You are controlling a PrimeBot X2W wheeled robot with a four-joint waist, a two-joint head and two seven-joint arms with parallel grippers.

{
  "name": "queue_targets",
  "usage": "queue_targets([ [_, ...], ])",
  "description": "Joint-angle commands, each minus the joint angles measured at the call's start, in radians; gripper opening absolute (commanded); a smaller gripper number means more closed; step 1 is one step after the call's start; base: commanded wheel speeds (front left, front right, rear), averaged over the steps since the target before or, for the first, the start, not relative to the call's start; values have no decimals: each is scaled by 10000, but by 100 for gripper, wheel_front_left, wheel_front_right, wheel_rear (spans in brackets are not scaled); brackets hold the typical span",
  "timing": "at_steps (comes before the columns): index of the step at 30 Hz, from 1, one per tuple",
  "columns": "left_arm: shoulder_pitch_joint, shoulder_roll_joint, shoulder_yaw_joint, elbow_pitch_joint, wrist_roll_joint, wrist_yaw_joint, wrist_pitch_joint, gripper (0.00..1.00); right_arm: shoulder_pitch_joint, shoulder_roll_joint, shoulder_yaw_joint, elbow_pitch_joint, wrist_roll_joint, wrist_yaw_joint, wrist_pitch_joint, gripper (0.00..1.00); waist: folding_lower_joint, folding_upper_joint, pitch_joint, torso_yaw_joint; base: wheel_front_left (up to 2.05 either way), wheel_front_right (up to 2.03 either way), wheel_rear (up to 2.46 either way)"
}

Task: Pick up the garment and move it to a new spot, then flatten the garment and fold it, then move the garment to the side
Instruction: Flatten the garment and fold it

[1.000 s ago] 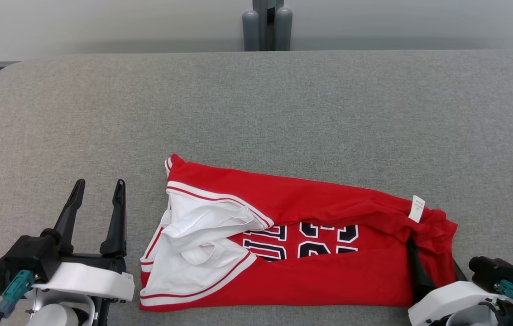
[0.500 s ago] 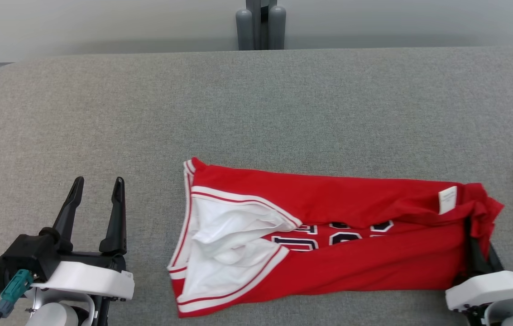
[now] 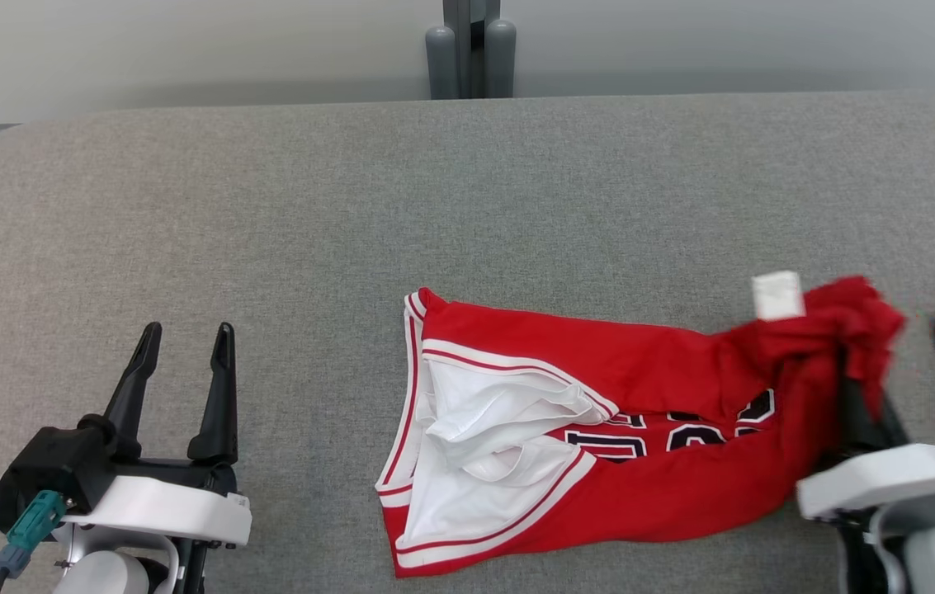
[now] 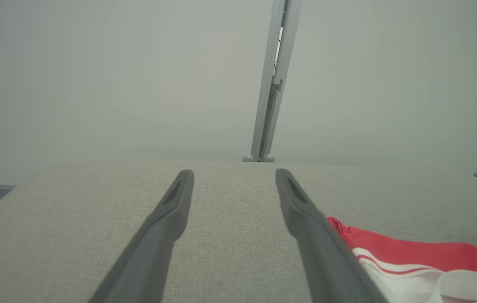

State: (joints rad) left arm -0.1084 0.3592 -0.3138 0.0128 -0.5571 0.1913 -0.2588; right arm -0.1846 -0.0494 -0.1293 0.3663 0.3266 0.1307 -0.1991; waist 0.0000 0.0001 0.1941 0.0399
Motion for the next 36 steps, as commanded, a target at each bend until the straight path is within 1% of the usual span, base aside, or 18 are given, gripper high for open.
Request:
queue_targets([
  [1, -67, -12, 39, 23, 23, -55, -52, 100, 35, -40, 849, -608, 348, -2, 209, 0, 0, -1, -37, -3, 0, 0, 0],
  [2, -68, -37, 29, 29, 17, -62, -52, 100, 105, -43, 1331, -894, 643, -2, 332, 0, 0, -1, -53, 1, 0, 0, 0],
  [3, -68, -37, 29, 29, 17, -62, -52, 100, 105, -43, 1331, -894, 643, -2, 332, 0, 0, -1, -53, 1, 0, 0, 0],
  [6, -98, -106, -19, 51, 25, -104, -52, 100, 212, -44, 2617, -1724, 1012, -2, 571, 0, 0, -1, -93, 39, 0, 0, 0],
  [9, -127, -135, -61, 84, 28, -158, -53, 100, 195, -37, 4032, -2301, 1546, -1, 734, 0, 0, -1, -127, 104, 0, 0, 0],
  [13, -172, -192, -127, 112, 31, -201, -53, 100, -232, -49, 5704, -2439, 2269, -1, 798, 0, 0, -1, -109, 244, 0, 0, 0],
  [15, -223, -215, -166, 136, 35, -232, -53, 100, -572, -49, 6386, -2265, 2499, -1, 704, 0, 0, -1, -71, 327, 0, 0, 0],
  [18, -304, -286, -243, 180, 42, -300, -51, 100, -1177, -52, 7141, -1793, 2941, -2, 479, 0, 0, -1, 41, 477, 0, 0, 0],
  [21, -422, -375, -346, 244, 64, -359, -51, 100, -1817, -44, 7720, -1072, 3305, -1, 263, 0, 0, -1, 190, 662, 0, 0, 0],
  [24, -569, -451, -410, 295, 73, -439, -52, 100, -2377, -46, 8068, -314, 3613, -1, 26, 0, 0, -1, 364, 861, 0, 0, 0],
  [25, -639, -502, -429, 335, 81, -488, -52, 100, -2690, -47, 8214, 206, 3764, -1, -114, 0, 0, -1, 470, 948, 0, 0, 0],
  [26, -682, -527, -421, 343, 94, -512, -52, 100, -2808, -46, 8293, 428, 3905, -1, -177, 0, 0, -1, 520, 975, 0, 0, 0],
  [27, -694, -547, -410, 365, 101, -508, -53, 100, -2942, -40, 8405, 639, 3977, -1, -212, 9, 0, -1, 568, 991, 0, 0, 0],
  [29, -722, -586, -397, 395, 120, -551, -53, 100, -3148, -34, 8672, 861, 4301, -1, -320, 77, 0, -1, 658, 1010, 0, 0, 0],
  [30, -744, -597, -379, 406, 140, -573, -53, 100, -3242, -37, 8851, 947, 4416, -1, -354, 100, 0, -1, 703, 1007, 0, 0, 0],
  [36, -869, -675, -378, 481, 205, -665, -54, 100, -3635, -43, 9921, 1097, 5133, -1, -525, 100, 0, -1, 832, 1007, 0, 0, 0],
])
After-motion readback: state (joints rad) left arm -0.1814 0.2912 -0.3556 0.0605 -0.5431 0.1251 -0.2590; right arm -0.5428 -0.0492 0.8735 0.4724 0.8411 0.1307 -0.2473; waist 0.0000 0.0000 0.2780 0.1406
